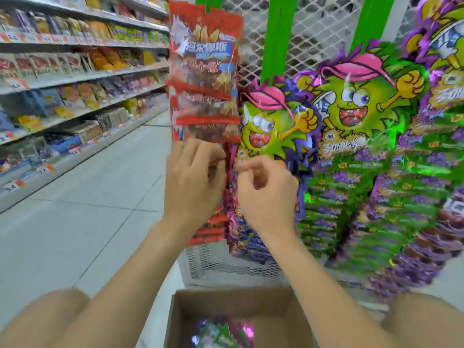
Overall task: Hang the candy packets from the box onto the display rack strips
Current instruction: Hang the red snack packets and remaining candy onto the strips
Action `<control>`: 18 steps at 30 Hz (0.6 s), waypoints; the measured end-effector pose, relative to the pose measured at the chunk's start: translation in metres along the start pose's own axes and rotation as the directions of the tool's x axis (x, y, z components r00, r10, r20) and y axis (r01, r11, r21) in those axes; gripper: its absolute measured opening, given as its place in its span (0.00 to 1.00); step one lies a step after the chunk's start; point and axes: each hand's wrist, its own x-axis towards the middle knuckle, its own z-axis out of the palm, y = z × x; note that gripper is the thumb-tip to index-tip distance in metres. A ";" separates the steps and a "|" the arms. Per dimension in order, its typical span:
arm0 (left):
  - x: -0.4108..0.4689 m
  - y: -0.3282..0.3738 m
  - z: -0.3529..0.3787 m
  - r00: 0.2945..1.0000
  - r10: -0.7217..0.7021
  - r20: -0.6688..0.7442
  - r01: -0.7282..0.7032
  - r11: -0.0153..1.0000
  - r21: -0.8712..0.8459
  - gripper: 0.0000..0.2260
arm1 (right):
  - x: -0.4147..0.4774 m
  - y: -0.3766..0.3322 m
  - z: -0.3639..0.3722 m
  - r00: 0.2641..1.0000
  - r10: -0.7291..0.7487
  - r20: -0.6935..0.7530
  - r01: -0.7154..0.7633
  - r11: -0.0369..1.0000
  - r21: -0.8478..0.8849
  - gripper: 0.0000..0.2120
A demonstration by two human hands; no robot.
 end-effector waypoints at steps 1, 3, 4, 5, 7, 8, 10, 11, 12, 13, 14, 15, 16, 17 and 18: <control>-0.034 -0.001 0.007 0.979 -0.009 0.202 0.028 0.996 -0.089 0.09 | -0.037 0.031 0.000 0.990 0.124 0.073 -0.122 0.992 -0.037 0.05; -0.101 -0.007 0.021 0.778 -0.077 0.624 0.231 0.958 -0.170 0.10 | -0.107 0.094 0.003 0.893 0.402 0.202 -0.372 0.912 -0.172 0.06; -0.132 -0.009 0.029 0.618 -0.108 0.779 0.332 0.934 -0.134 0.09 | -0.139 0.123 0.004 0.812 0.523 0.260 -0.462 0.848 -0.260 0.07; -0.160 -0.010 0.035 0.461 -0.126 0.878 0.393 0.917 -0.075 0.10 | -0.166 0.151 0.004 0.722 0.619 0.310 -0.513 0.779 -0.361 0.08; -0.211 -0.013 0.047 0.173 -0.157 0.972 0.421 0.904 0.071 0.10 | -0.212 0.200 0.000 0.516 0.761 0.392 -0.524 0.643 -0.558 0.06; -0.235 -0.016 0.053 0.042 -0.178 0.983 0.396 0.906 0.147 0.11 | -0.231 0.221 -0.002 0.421 0.810 0.408 -0.507 0.584 -0.634 0.06; -0.285 -0.023 0.064 -0.169 -0.236 0.957 0.352 0.892 0.282 0.14 | -0.264 0.257 -0.007 0.284 0.874 0.393 -0.455 0.484 -0.747 0.08; -0.306 -0.026 0.068 -0.253 -0.254 0.934 0.349 0.876 0.333 0.15 | -0.280 0.273 -0.010 0.230 0.898 0.375 -0.463 0.439 -0.770 0.11; -0.327 -0.031 0.073 -0.309 -0.268 0.913 0.348 0.861 0.370 0.16 | -0.293 0.282 -0.013 0.185 0.914 0.361 -0.476 0.405 -0.781 0.14; -0.344 -0.035 0.076 -0.341 -0.284 0.896 0.350 0.846 0.402 0.16 | -0.308 0.294 -0.014 0.134 0.930 0.341 -0.475 0.363 -0.802 0.12; -0.359 -0.039 0.078 -0.370 -0.308 0.877 0.350 0.828 0.438 0.17 | -0.321 0.302 -0.014 0.077 0.942 0.327 -0.459 0.325 -0.827 0.09; -0.372 -0.043 0.079 -0.397 -0.321 0.860 0.352 0.812 0.466 0.18 | -0.335 0.313 -0.013 0.007 0.950 0.311 -0.451 0.281 -0.847 0.09; -0.386 -0.047 0.080 -0.412 -0.327 0.851 0.353 0.804 0.480 0.18 | -0.348 0.323 -0.010 -0.043 0.951 0.307 -0.443 0.257 -0.859 0.09; -0.394 -0.047 0.080 -0.428 -0.346 0.835 0.339 0.795 0.503 0.18 | -0.363 0.335 -0.006 -0.090 0.949 0.302 -0.447 0.232 -0.864 0.10; -0.408 -0.049 0.083 -0.431 -0.364 0.826 0.331 0.787 0.520 0.17 | -0.372 0.341 -0.002 -0.141 0.947 0.288 -0.447 0.199 -0.872 0.09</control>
